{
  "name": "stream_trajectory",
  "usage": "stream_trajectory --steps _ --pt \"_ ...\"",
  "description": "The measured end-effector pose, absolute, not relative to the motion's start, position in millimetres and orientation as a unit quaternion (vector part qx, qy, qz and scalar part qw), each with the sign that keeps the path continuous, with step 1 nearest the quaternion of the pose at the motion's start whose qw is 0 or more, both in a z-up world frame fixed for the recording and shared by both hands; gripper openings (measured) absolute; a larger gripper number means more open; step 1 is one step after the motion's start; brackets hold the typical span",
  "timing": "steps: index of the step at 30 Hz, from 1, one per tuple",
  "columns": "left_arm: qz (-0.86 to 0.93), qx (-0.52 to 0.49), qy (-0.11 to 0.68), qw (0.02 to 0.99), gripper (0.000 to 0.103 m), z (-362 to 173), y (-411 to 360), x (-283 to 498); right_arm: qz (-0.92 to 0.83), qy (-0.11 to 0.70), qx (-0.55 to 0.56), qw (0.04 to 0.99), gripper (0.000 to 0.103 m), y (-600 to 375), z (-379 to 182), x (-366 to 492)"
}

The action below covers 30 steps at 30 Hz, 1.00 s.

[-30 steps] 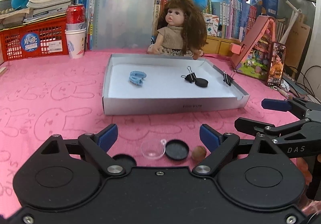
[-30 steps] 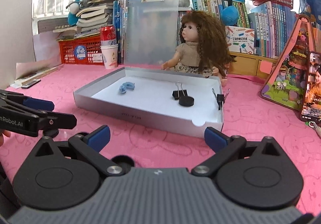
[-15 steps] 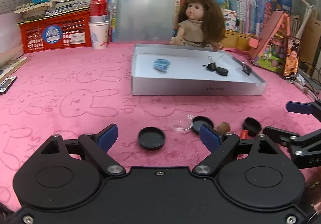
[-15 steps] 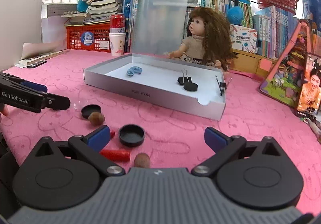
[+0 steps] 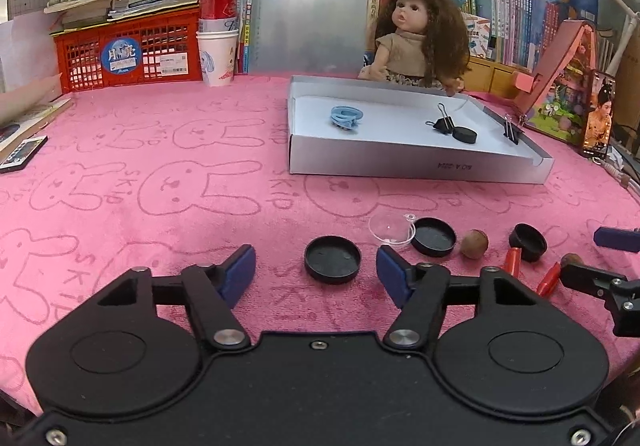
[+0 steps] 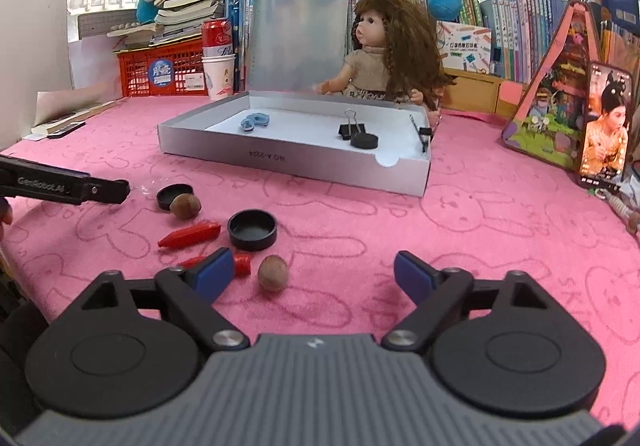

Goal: Organize rigid objects
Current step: 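Grasp a black round lid with the left tool while the right tool grasps a brown nut, then carry the black lid with the left tool while the right tool carries the nut to the tray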

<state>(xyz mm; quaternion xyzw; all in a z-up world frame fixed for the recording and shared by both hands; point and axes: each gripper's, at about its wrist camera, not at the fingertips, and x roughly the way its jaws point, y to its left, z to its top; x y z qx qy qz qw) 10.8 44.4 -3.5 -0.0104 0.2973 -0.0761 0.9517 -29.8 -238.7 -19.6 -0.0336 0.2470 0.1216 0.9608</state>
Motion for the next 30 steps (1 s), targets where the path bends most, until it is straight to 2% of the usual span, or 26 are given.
stream_trajectory --steps 2,7,10,17,21,24,30 --pt "-0.071 -0.007 0.296 0.953 0.058 -4 44 11 0.126 0.247 -0.035 0.960 0.082 -238 -20 -32" --pt "-0.065 0.014 0.287 0.956 0.050 -7 39 6 0.123 0.245 -0.038 0.961 0.059 -234 -23 -35" --pt "-0.068 0.019 0.284 0.956 0.045 -6 36 4 0.122 0.243 -0.034 0.962 0.052 -234 -23 -36" --pt "-0.071 0.019 0.282 0.957 0.041 -6 34 6 0.125 0.239 -0.040 0.962 0.038 -231 -23 -37" --pt "-0.064 0.023 0.278 0.958 0.030 -7 32 7 0.123 0.239 -0.033 0.963 0.031 -231 -22 -36" --pt "-0.064 0.031 0.278 0.958 0.030 -6 29 6 0.116 0.240 -0.028 0.964 0.022 -233 -21 -35" --pt "-0.064 0.017 0.280 0.958 0.030 -3 32 7 0.107 0.237 -0.029 0.965 0.021 -233 -19 -33"
